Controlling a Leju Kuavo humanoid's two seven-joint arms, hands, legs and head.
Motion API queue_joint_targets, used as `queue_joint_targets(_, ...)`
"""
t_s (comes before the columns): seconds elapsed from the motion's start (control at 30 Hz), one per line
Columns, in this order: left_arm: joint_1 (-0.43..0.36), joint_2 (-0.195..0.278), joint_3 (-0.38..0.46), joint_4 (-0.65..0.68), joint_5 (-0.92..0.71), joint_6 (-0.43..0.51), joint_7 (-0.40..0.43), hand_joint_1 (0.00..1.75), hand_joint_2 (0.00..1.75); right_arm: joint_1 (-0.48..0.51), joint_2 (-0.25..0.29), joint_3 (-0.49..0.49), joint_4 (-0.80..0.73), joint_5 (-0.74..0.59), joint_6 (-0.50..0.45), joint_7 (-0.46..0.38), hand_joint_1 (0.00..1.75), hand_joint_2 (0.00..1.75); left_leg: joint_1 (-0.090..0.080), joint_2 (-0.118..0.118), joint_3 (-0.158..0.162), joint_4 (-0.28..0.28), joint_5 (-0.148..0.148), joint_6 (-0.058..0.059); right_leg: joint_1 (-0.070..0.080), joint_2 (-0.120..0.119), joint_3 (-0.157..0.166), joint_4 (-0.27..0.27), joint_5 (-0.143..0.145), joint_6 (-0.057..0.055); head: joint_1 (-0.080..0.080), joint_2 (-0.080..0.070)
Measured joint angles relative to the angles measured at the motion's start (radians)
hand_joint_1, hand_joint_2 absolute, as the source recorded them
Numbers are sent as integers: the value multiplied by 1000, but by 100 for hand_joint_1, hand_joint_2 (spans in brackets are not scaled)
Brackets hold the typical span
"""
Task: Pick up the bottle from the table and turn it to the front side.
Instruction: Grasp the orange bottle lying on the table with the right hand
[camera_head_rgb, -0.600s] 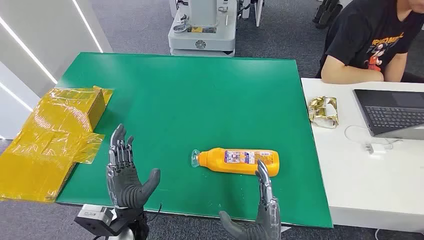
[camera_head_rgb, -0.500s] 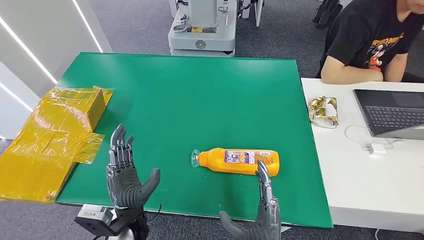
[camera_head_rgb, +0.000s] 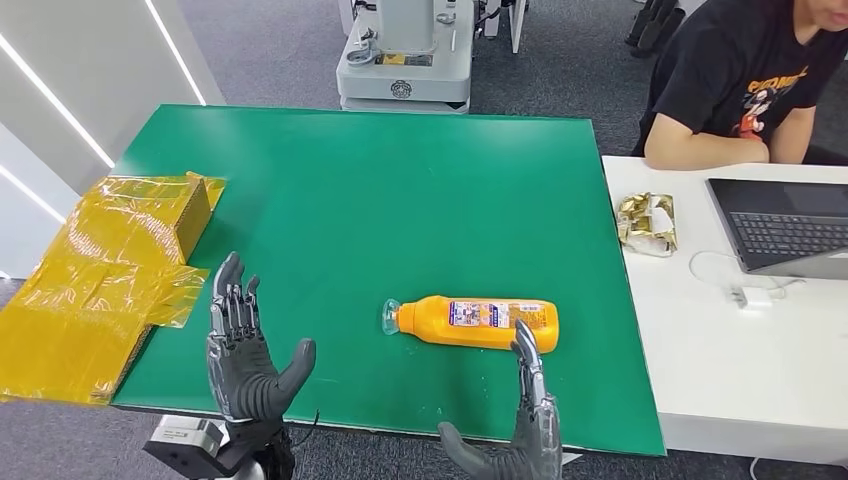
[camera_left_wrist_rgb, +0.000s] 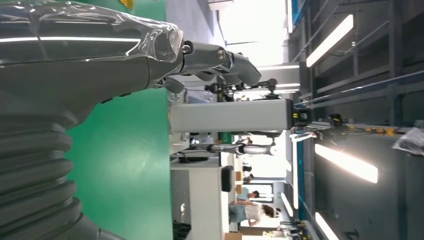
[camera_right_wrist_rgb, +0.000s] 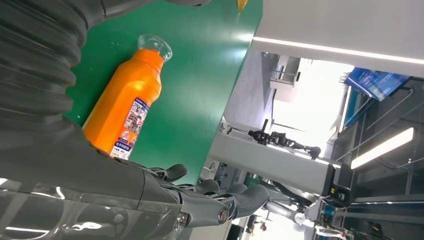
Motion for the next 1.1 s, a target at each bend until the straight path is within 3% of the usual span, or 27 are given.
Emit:
queue_joint_targets(0.13,7,4,-1,0,0,7,0,0,175,-1,-2,-3,-12,72,-13,17,0,175,0,0,0,0,0,0,0,0,0,0,0,0,0,0)
queue_joint_targets(0.23,6,5,-2,0,-1,-8,0,0,175,-17,-6,-27,-26,242,23,87,0,175,0,0,0,0,0,0,0,0,0,0,0,0,0,0)
queue_joint_targets(0.37,-3,5,-2,2,-2,-71,0,0,175,-106,-41,-104,-18,505,158,219,0,175,0,1,1,0,0,0,0,1,1,0,1,0,0,0)
queue_joint_targets(0.47,-16,5,-1,10,0,-124,0,0,175,-205,-98,-171,18,599,300,278,0,175,-1,0,1,1,1,2,0,0,2,0,2,2,0,0)
queue_joint_targets(0.63,-43,5,-1,32,1,-167,0,0,175,-373,-176,-215,118,687,499,315,0,175,-1,0,1,2,2,3,0,0,2,0,4,3,0,0)
queue_joint_targets(0.77,-57,5,1,48,1,-193,0,0,175,-538,-205,-198,242,723,640,307,0,175,-1,1,1,2,2,3,0,1,1,0,4,2,0,0)
queue_joint_targets(1.1,-89,5,10,78,5,-217,0,0,175,-822,-202,-71,515,727,781,263,0,175,-1,-1,0,1,2,2,0,-1,1,1,3,2,0,0)
